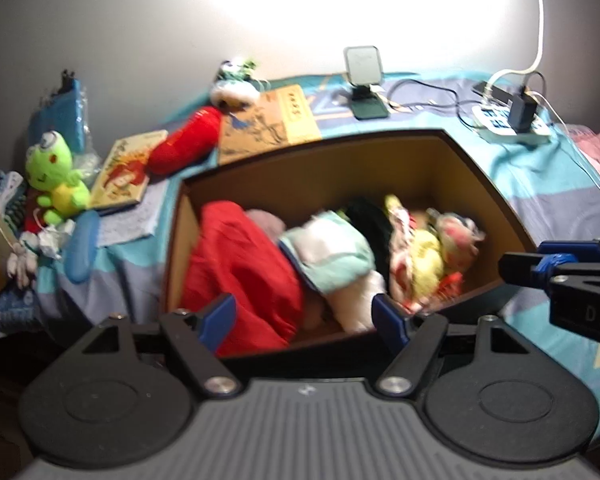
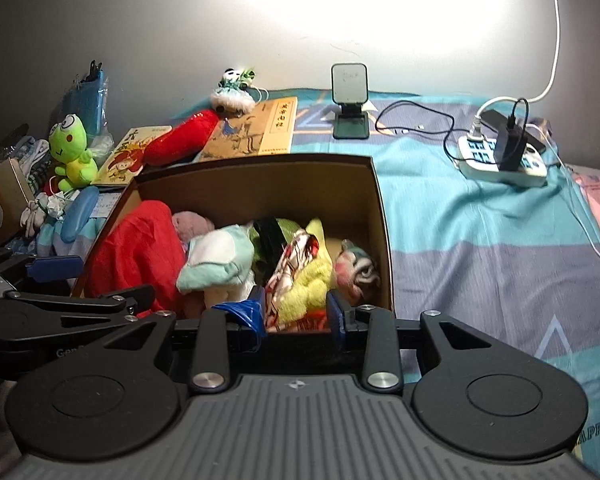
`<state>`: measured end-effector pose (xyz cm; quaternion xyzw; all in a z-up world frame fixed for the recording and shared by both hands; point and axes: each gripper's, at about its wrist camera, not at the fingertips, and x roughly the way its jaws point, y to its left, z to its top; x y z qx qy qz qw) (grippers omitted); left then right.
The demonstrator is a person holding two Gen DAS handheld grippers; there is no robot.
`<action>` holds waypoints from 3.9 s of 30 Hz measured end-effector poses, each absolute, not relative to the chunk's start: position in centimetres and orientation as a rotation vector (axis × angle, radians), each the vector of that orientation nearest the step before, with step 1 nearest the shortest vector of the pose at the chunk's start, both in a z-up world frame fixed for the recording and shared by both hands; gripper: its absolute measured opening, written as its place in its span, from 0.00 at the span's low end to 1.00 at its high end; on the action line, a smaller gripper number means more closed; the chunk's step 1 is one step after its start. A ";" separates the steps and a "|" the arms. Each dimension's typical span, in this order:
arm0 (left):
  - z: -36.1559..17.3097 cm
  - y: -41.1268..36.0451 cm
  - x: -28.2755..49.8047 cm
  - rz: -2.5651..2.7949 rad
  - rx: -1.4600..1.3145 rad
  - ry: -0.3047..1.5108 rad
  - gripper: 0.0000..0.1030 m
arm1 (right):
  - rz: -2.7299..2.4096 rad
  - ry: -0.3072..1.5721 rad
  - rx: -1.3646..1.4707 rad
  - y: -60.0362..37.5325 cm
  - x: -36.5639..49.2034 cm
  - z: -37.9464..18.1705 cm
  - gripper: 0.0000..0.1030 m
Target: Organize soft objects
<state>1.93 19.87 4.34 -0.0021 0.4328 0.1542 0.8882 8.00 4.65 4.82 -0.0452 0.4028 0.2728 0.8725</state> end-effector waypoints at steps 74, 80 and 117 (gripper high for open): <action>-3.6 27.3 12.8 0.389 -0.083 0.857 0.72 | 0.465 0.697 -0.025 9.4 16.1 -4.6 0.15; -3.7 27.4 12.7 0.384 -0.097 0.860 0.72 | 0.465 0.700 -0.037 9.4 16.1 -4.6 0.15; -3.8 27.3 12.8 0.376 -0.092 0.864 0.72 | 0.470 0.711 -0.040 9.5 16.4 -4.7 0.15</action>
